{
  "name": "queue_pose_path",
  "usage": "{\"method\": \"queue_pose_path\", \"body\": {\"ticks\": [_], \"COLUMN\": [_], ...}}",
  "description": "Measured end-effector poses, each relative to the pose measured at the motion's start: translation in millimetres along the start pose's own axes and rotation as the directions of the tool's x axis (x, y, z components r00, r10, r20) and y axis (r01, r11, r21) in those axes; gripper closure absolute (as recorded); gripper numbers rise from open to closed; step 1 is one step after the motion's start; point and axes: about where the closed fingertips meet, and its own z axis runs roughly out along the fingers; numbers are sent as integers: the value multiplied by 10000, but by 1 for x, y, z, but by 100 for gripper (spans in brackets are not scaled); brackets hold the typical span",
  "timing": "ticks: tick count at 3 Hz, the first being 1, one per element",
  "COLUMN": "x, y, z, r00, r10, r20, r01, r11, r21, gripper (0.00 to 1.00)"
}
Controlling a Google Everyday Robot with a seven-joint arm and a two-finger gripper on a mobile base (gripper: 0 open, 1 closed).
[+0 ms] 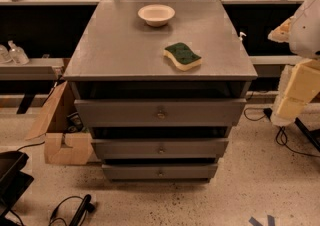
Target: Open middle drawer
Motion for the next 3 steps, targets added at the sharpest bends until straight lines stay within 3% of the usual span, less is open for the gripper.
{"method": "queue_pose_path", "body": {"ticks": [1,2,3], "x": [-1,-7,-10], "y": [-1,-7,-10], "z": [-1,17,90], "r00": [10000,9993,9966], "r10": [-21,-93,-343], "r20": [36,359,745], "r01": [20,81,327], "r11": [10000,9994,9992], "r21": [86,325,219], "gripper": [0,0,0]}}
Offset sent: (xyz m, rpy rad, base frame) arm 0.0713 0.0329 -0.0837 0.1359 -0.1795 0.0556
